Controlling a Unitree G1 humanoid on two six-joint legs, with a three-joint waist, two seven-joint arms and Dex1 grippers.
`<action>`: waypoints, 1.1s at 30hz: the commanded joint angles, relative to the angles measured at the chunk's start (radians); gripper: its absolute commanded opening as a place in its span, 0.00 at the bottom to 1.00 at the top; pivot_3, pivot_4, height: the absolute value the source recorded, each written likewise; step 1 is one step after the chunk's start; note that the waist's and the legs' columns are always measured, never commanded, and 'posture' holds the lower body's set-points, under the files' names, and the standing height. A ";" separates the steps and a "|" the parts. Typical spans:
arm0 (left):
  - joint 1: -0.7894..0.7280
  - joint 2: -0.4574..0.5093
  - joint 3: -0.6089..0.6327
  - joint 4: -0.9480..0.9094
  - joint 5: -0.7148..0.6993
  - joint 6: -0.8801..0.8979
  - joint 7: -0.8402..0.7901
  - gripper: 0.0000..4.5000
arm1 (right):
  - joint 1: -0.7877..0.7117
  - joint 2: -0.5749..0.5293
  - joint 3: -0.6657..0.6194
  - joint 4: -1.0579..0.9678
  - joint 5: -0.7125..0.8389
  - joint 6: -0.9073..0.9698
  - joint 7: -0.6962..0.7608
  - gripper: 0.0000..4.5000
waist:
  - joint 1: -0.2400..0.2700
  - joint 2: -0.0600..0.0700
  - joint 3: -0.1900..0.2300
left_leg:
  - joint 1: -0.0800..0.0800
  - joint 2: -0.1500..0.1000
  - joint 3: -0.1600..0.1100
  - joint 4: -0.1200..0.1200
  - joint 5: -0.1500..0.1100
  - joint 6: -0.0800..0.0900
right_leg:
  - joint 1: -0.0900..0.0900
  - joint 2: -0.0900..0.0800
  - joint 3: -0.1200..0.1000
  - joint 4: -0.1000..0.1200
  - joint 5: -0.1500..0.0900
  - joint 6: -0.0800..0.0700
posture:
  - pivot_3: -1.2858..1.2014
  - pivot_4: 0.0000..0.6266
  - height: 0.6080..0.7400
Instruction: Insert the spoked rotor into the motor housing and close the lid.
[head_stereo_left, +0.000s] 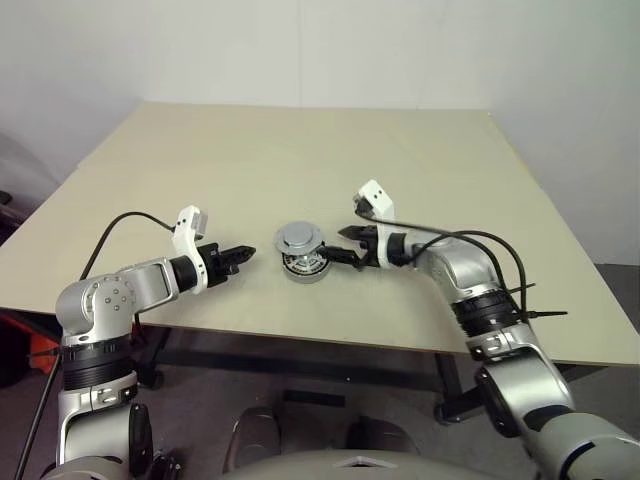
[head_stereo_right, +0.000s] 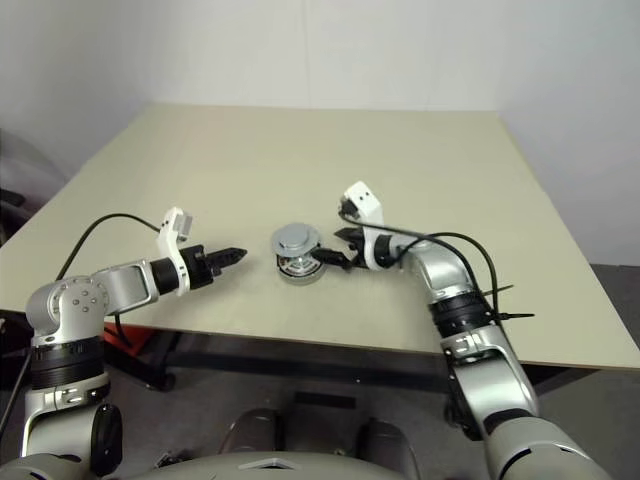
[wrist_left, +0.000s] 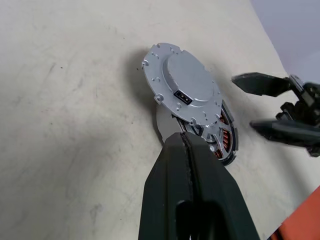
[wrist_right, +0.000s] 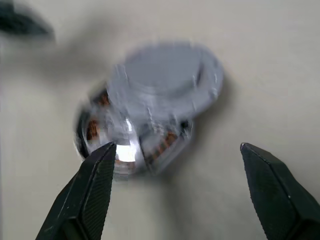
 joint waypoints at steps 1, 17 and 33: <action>-0.017 -0.015 0.011 -0.020 -0.010 -0.034 0.013 0.00 | -0.042 -0.072 0.022 -0.034 -0.048 -0.189 0.123 0.99 | -0.001 0.000 0.000 | 0.000 0.000 0.000 0.000 0.000 0.000 | 0.000 0.000 0.000 0.000 0.000 0.000 | 0.52 0.00 1.00; 0.000 -0.044 0.016 -0.024 -0.017 -0.063 0.048 0.00 | -0.025 -0.039 0.069 -0.188 -0.040 -0.181 0.264 0.99 | -0.005 -0.001 0.000 | 0.000 0.002 0.000 0.004 -0.004 0.007 | 0.000 0.002 0.000 0.001 0.000 -0.001 | 0.52 0.00 1.00; 0.003 -0.036 0.024 -0.018 -0.014 -0.075 0.060 0.00 | -0.044 0.019 0.106 -0.034 -0.156 -0.279 0.206 0.71 | -0.005 -0.001 0.000 | 0.000 0.002 0.000 0.004 -0.003 0.006 | 0.001 0.002 0.000 0.001 0.001 -0.002 | 0.52 0.00 1.00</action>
